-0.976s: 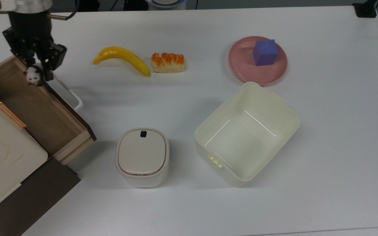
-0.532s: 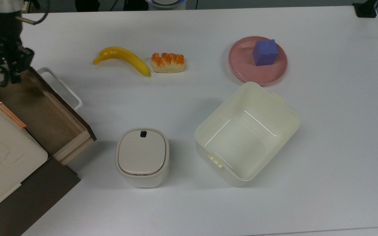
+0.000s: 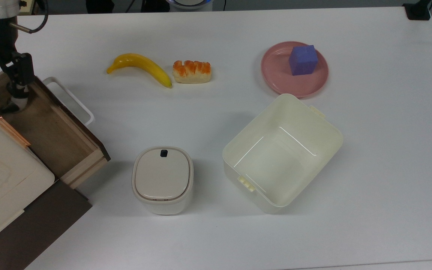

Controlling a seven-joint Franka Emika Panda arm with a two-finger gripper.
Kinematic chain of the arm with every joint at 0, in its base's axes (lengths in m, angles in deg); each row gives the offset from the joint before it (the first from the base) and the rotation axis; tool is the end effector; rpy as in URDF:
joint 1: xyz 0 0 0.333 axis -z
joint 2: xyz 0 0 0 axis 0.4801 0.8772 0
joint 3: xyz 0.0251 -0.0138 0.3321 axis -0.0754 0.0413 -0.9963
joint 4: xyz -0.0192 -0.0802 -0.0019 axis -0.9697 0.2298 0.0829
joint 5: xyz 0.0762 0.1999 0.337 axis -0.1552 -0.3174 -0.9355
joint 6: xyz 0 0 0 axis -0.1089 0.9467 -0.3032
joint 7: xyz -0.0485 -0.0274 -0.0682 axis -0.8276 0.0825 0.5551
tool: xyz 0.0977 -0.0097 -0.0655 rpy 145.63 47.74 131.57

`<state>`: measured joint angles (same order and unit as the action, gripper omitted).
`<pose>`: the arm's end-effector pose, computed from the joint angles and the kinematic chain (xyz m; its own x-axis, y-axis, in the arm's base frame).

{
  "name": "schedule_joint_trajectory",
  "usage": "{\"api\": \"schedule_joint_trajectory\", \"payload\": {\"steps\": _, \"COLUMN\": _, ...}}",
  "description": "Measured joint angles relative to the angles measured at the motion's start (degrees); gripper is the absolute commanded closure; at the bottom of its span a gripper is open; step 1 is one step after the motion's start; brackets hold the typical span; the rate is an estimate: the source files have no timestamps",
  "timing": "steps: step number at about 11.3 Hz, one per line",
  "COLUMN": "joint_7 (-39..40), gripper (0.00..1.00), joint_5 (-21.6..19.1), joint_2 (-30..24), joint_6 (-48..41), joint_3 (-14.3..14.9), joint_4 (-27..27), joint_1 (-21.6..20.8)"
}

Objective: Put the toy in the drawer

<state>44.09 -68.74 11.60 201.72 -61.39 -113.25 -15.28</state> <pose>0.6353 -0.2998 0.5268 0.7890 -0.3841 0.4795 -0.4812 -0.8716 0.0936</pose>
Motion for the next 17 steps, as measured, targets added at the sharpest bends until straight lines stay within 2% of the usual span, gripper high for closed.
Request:
{"api": "schedule_joint_trajectory", "payload": {"steps": 5, "joint_7": 0.0, "gripper": 0.00, "joint_5": 0.0, "joint_2": -0.4, "joint_6": -0.1, "joint_3": 0.0, "joint_4": 0.6, "joint_1": 0.0}}
{"api": "schedule_joint_trajectory", "payload": {"steps": 8, "joint_7": -0.1, "gripper": 0.00, "joint_5": 0.0, "joint_2": -3.7, "joint_6": -11.4, "joint_3": -0.5, "joint_4": 1.9, "joint_1": -0.5}}
{"api": "schedule_joint_trajectory", "payload": {"steps": 13, "joint_7": -0.3, "gripper": 0.00, "joint_5": -2.6, "joint_2": -8.0, "joint_6": -36.0, "joint_3": -1.2, "joint_4": 8.8, "joint_1": -2.5}}
{"api": "schedule_joint_trajectory", "payload": {"steps": 17, "joint_7": -0.3, "gripper": 0.00, "joint_5": -3.3, "joint_2": -9.0, "joint_6": -44.7, "joint_3": -2.6, "joint_4": 11.7, "joint_1": -5.6}}
